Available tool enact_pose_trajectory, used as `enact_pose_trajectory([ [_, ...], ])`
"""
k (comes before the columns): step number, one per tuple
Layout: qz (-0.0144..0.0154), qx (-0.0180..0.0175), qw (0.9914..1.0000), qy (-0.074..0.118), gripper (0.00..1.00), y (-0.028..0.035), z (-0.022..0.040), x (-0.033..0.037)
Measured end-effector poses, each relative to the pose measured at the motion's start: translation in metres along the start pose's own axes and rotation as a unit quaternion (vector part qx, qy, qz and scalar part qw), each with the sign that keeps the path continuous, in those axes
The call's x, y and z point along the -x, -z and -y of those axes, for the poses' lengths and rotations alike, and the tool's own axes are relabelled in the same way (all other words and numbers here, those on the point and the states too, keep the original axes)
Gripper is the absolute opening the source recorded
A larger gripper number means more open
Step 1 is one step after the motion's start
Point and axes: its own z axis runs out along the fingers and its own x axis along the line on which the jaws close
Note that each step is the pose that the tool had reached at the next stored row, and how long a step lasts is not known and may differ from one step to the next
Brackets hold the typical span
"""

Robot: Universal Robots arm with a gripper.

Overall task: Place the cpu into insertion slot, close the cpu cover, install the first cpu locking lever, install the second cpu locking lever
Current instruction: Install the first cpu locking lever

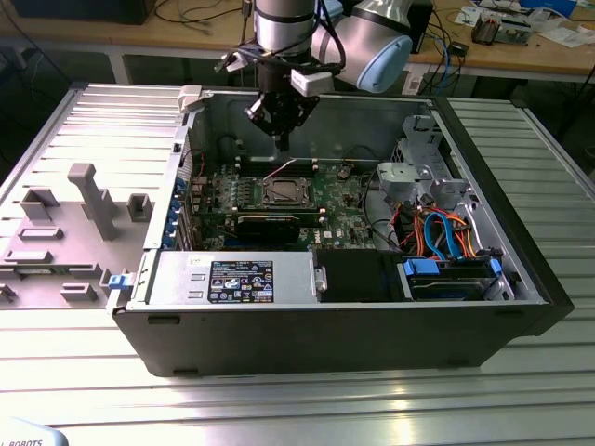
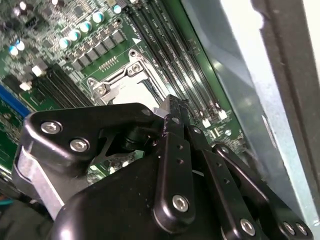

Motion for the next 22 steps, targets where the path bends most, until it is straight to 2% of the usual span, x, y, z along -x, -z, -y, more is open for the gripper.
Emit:
enact_pose_trajectory([
  [1,0.0003,-0.0001,0.99993,0.012,0.11,-0.0001,0.0,0.0],
  [3,0.0014,0.0011,0.99974,0.023,0.11,-0.0002,-0.0003,0.0002],
  [10,0.0068,0.0084,0.99948,0.03,0.11,-0.0005,-0.009,0.0053],
  [16,0.0101,0.0124,0.99912,0.039,0.11,-0.0011,-0.0169,0.0099],
  [18,0.0118,0.0121,0.99772,0.065,0.11,-0.0015,-0.0171,0.01],
  [19,0.0127,0.0114,0.99608,0.087,0.11,-0.0019,-0.0171,0.01],
  [21,0.0136,0.011,0.99414,0.107,0.11,-0.0022,-0.0171,0.01],
  [22,0.0143,0.0107,0.9923,0.123,0.11,-0.0024,-0.0171,0.01],
])
